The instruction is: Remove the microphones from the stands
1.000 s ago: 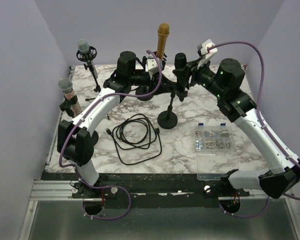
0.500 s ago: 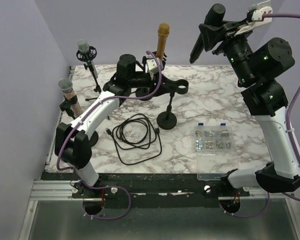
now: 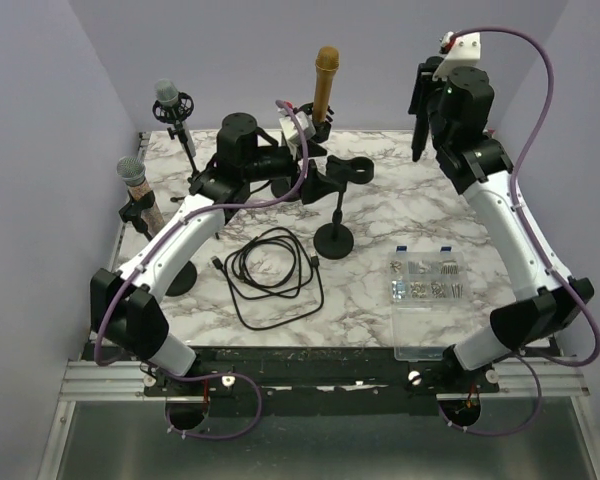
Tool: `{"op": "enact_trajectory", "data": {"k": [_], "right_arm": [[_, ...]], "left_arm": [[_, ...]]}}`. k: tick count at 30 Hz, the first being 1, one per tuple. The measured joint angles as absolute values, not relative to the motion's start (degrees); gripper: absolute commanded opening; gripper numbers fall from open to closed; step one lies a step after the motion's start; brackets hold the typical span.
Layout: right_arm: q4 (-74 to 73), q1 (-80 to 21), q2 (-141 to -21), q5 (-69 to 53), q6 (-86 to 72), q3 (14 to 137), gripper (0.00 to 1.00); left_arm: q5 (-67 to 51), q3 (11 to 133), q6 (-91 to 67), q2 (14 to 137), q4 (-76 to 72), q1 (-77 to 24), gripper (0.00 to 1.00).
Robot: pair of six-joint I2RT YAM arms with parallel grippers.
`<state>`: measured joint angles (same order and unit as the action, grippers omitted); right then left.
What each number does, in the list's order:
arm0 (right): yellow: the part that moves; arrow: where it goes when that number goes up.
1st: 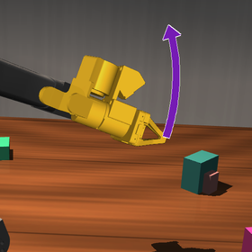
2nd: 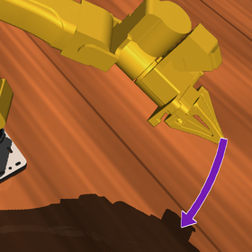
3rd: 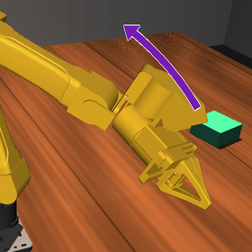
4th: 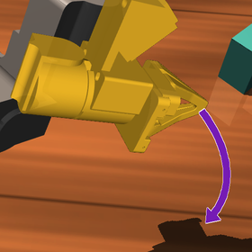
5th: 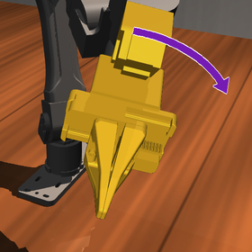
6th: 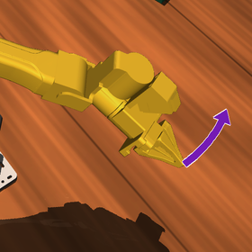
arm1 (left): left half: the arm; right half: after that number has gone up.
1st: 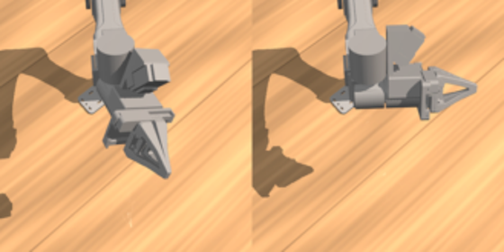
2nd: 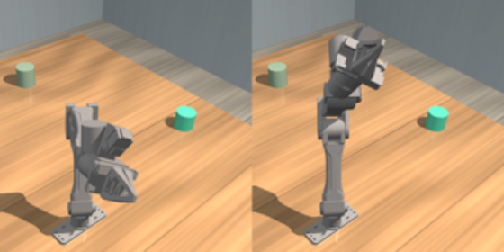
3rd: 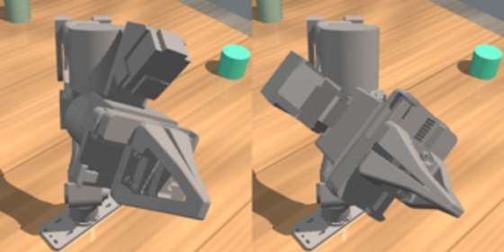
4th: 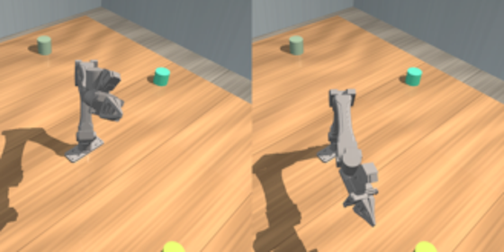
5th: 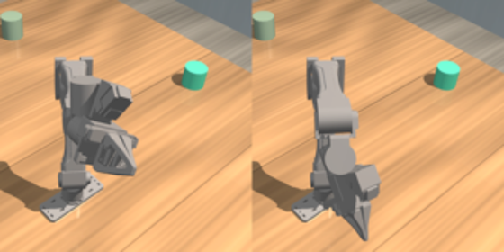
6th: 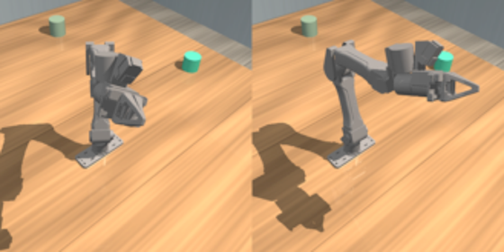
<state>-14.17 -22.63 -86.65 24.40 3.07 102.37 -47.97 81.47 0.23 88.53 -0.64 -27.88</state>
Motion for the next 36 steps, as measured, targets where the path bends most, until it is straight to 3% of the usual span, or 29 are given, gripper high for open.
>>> {"op": "enact_trajectory", "data": {"k": [9, 17, 23, 29, 36], "right_arm": [[-18.9, -8.1, -100.5, 21.8, -0.9, 101.6, 0.01], [-25.1, -5.1, -116.0, 20.5, -1.1, 107.3, 0.01], [-27.6, -4.2, -123.8, 20.6, -0.2, 112.1, 0.01], [-28.6, -3.6, -133.7, 21.5, 1.5, 122.2, 0.01], [-29.6, -2.9, -146.2, 20.7, 1.8, 136.4, 0.00]], "left_arm": [[-37.8, 86.9, -3.3, 78.7, 10.8, -27.9, 0.98], [-24.2, 94.0, -2.7, 72.1, 24.8, -27.9, 0.98], [-15.9, 82.1, -2.0, 64.3, 23.5, -27.9, 0.98], [-15.7, 67.6, -2.0, 56.9, 17.1, -28.0, 0.98], [-15.7, 63.2, -1.9, 54.8, 10.9, -28.6, 0.98]]}}
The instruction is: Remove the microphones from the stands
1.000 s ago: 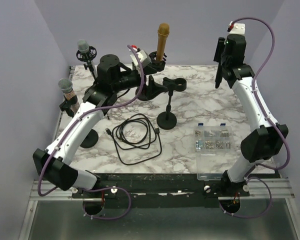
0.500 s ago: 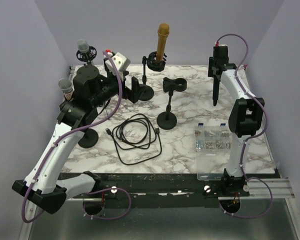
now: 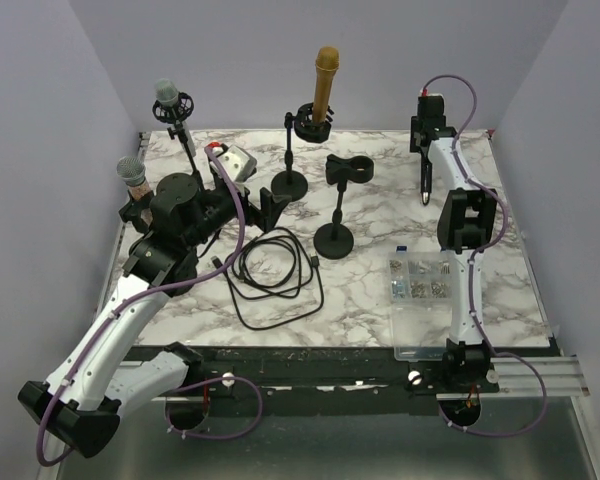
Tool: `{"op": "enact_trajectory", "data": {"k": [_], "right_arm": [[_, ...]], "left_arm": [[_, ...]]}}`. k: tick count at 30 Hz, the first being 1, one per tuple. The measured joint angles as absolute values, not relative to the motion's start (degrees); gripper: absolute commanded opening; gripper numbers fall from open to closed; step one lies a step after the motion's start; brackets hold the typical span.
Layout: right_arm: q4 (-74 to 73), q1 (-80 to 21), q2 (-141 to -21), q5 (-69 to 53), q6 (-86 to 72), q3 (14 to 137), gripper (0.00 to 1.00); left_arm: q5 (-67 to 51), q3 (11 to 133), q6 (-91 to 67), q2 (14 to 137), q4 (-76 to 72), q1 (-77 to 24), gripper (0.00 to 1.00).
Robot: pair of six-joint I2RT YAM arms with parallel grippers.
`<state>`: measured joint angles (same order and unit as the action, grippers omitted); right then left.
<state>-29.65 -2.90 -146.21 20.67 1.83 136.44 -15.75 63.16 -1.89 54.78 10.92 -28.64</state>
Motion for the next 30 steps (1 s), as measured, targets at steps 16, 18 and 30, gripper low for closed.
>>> {"op": "enact_trajectory", "data": {"k": [16, 18, 30], "right_arm": [[-25.6, -2.9, -154.2, 16.6, 2.0, 141.0, 0.26], [-25.5, -2.9, -154.3, 16.3, 2.0, 140.9, 0.35], [-24.6, -2.9, -154.3, 13.6, 1.1, 140.1, 0.78]], "left_arm": [[-14.6, 60.2, 0.8, 54.4, 7.3, -29.6, 0.98], [-14.6, 60.2, 1.0, 54.5, 7.2, -29.6, 0.98], [-14.5, 59.2, 1.1, 55.3, 5.6, -29.7, 0.97]]}}
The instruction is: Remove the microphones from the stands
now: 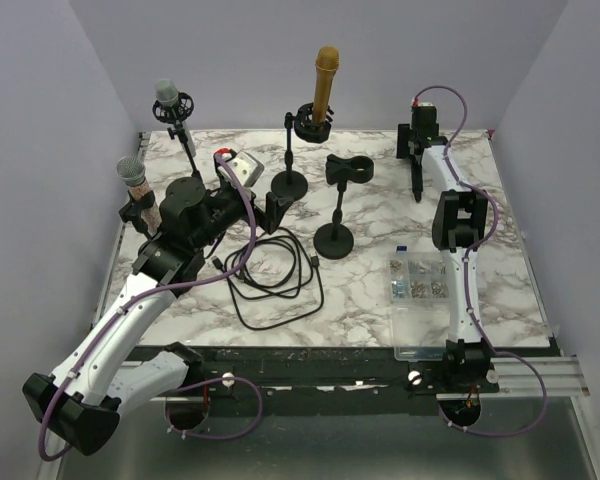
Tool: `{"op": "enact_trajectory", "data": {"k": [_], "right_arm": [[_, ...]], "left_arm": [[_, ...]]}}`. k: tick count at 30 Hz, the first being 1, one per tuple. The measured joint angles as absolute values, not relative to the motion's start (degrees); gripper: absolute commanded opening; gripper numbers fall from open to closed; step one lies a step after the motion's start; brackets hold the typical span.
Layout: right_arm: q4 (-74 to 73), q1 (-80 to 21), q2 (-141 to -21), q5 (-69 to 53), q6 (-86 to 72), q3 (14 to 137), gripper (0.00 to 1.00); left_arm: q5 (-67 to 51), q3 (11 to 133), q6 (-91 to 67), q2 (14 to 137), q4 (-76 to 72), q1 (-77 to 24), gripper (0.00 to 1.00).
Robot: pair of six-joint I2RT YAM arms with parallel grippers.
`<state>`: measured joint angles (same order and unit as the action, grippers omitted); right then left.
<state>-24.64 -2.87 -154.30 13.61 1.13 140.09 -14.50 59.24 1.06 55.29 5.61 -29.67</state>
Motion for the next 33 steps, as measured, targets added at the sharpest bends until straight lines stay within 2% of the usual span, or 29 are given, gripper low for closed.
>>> {"op": "enact_trajectory", "data": {"k": [2, 6, 10, 18, 26, 33], "right_arm": [[-24.8, -2.9, -154.3, 13.3, 0.9, 140.1, 0.84], [-26.3, -3.0, -153.4, 13.3, 0.4, 139.7, 0.88], [-30.4, -3.3, -147.4, 12.8, -2.7, 134.6, 0.92], [-31.0, -3.3, -120.1, 6.5, -14.2, 111.7, 1.00], [-20.6, -3.4, -93.0, -8.7, -28.6, 78.8, 1.00], [-18.7, -3.4, -82.0, -24.6, -33.7, 68.9, 1.00]], "left_arm": [[-14.5, 59.1, 1.1, 55.5, 5.6, -29.7, 0.97], [-14.5, 58.8, 1.0, 55.5, 5.3, -29.7, 0.97], [-14.5, 58.6, 1.0, 55.4, 5.0, -29.8, 0.97], [-14.5, 58.3, 0.8, 54.3, 4.7, -30.6, 0.98], [-14.6, 58.3, -1.0, 53.6, 4.2, -31.2, 0.97], [-14.6, 58.3, -1.8, 52.8, 3.9, -32.4, 0.97]]}}
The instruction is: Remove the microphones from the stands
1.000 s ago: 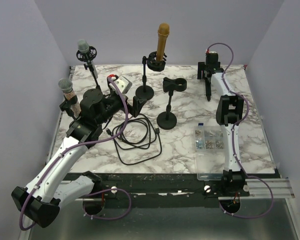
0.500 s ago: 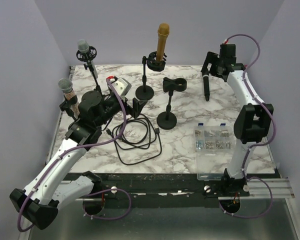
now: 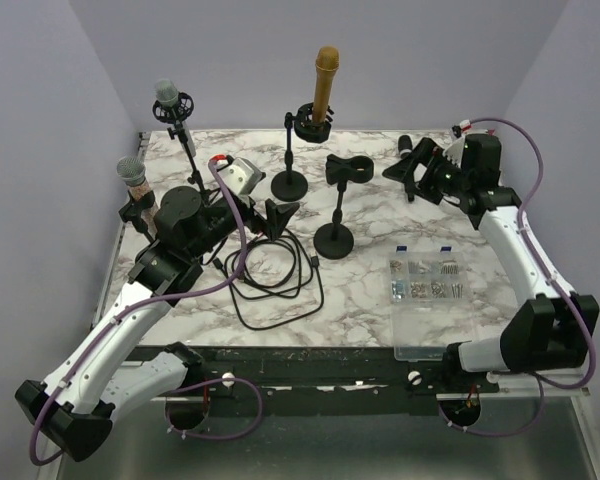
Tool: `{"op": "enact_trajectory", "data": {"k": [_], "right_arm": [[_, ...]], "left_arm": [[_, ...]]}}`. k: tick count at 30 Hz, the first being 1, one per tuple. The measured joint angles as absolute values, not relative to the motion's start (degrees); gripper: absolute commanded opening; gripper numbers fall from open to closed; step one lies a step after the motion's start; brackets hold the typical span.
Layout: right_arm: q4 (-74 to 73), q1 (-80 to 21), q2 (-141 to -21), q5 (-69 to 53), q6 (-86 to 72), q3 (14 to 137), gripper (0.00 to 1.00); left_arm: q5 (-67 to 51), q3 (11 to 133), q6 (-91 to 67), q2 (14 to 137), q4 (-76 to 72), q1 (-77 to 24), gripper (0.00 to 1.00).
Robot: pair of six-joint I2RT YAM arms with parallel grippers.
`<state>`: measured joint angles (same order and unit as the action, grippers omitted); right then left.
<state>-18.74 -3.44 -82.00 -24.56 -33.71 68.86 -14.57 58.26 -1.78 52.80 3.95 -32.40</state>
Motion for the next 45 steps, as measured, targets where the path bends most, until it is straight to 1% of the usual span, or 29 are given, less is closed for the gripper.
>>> {"op": "enact_trajectory", "data": {"k": [4, 9, 15, 22, 26, 28, 30, 31, 33, 37, 40, 44, 45], "right_arm": [[-16.2, -3.5, -74.5, -31.2, -38.1, 68.3, 1.00], [-5.6, -3.6, -68.9, -39.9, -46.9, 64.4, 1.00], [1.6, -6.0, -71.7, -44.1, -53.1, 61.9, 1.00], [8.6, -11.5, -75.0, -44.8, -57.6, 61.6, 1.00], [10.1, -12.7, -76.9, -44.4, -59.0, 61.6, 1.00], [10.2, -12.8, -77.9, -44.2, -59.1, 61.7, 0.93], [10.2, -13.0, -79.0, -44.0, -59.2, 61.8, 0.81], [10.2, -13.1, -79.6, -43.9, -59.3, 61.8, 0.78], [10.2, -13.3, -80.7, -43.6, -60.0, 61.9, 0.77], [10.5, -13.7, -81.4, -43.2, -60.2, 62.8, 0.79], [10.5, -14.0, -82.3, -43.2, -60.3, 63.4, 0.77], [10.7, -14.5, -83.0, -42.9, -60.3, 64.1, 0.62], [10.7, -14.7, -83.0, -42.7, -60.1, 64.4, 0.60]], "left_arm": [[-14.6, 58.3, -2.2, 52.2, 3.9, -32.8, 0.97], [-14.6, 58.3, -2.7, 52.2, 3.9, -33.1, 0.96], [-14.6, 58.3, -2.7, 52.2, 3.9, -33.5, 0.96], [-14.6, 58.3, -2.7, 52.5, 3.9, -35.0, 0.98], [-14.6, 58.3, -2.6, 52.7, 4.0, -36.2, 0.98], [-14.6, 58.3, -2.6, 52.7, 4.0, -36.4, 0.98], [-14.6, 58.3, -2.6, 52.8, 4.0, -36.5, 0.98], [-14.6, 58.3, -2.6, 52.8, 4.0, -36.5, 0.98], [-14.6, 58.3, -2.6, 52.8, 4.0, -36.5, 0.98], [-14.6, 58.3, -2.6, 52.8, 4.0, -36.5, 0.98], [-14.6, 58.3, -2.6, 52.8, 4.1, -36.5, 0.98], [-14.6, 58.3, -2.6, 52.8, 4.1, -36.5, 0.98], [-14.6, 58.3, -2.6, 52.8, 4.1, -36.5, 0.98]]}}
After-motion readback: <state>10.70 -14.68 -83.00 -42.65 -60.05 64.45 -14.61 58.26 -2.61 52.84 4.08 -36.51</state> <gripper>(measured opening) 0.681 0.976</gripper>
